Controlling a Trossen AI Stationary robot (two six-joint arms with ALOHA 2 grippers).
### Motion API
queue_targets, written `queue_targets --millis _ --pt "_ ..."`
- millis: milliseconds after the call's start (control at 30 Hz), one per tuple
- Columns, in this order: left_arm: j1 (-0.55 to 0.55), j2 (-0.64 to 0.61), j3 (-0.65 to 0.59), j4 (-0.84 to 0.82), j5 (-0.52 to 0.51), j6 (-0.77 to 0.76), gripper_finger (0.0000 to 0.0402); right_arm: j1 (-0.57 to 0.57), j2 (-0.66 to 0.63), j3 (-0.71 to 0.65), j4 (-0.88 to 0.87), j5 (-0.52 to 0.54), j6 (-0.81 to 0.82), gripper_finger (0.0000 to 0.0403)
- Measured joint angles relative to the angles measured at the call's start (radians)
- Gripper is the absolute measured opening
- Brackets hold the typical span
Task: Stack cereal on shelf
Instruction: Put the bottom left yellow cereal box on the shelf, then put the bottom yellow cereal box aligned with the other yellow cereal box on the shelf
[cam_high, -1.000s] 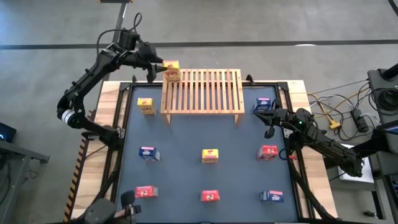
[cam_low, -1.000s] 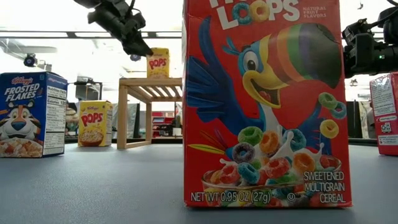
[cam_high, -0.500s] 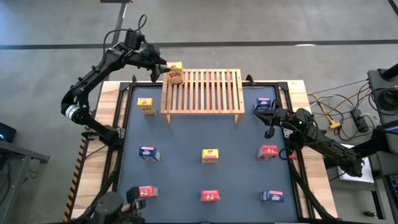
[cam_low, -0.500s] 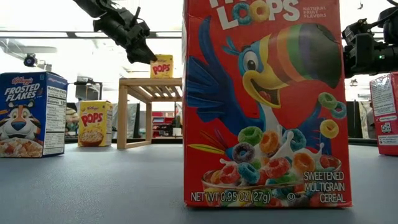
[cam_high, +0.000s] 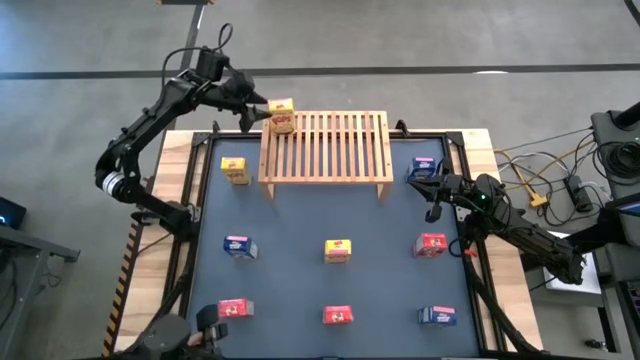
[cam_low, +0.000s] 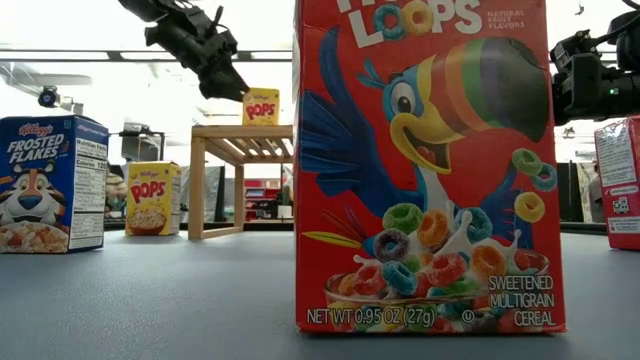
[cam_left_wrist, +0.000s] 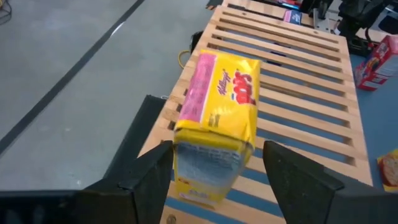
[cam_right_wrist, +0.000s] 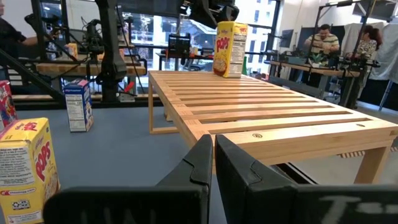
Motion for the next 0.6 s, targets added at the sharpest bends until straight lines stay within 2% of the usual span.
queue_targets --millis 400,500,600 --pt "0.017 -0.216 -0.009 -0.063 0.014 -0.017 0.0233 0.0 0.0 0.0 0.0 0.0 0.0 0.0009" --pt "-0.012 -0.301 -0.067 -0.048 0.057 -0.043 0.0233 0.0 0.0 0.0 0.0 0.0 0.0 0.0009" --pt "-0.044 -0.415 -0.184 0.054 0.111 -0.088 0.0229 0.0 0.0 0.0 0.0 0.0 0.0 0.0009"
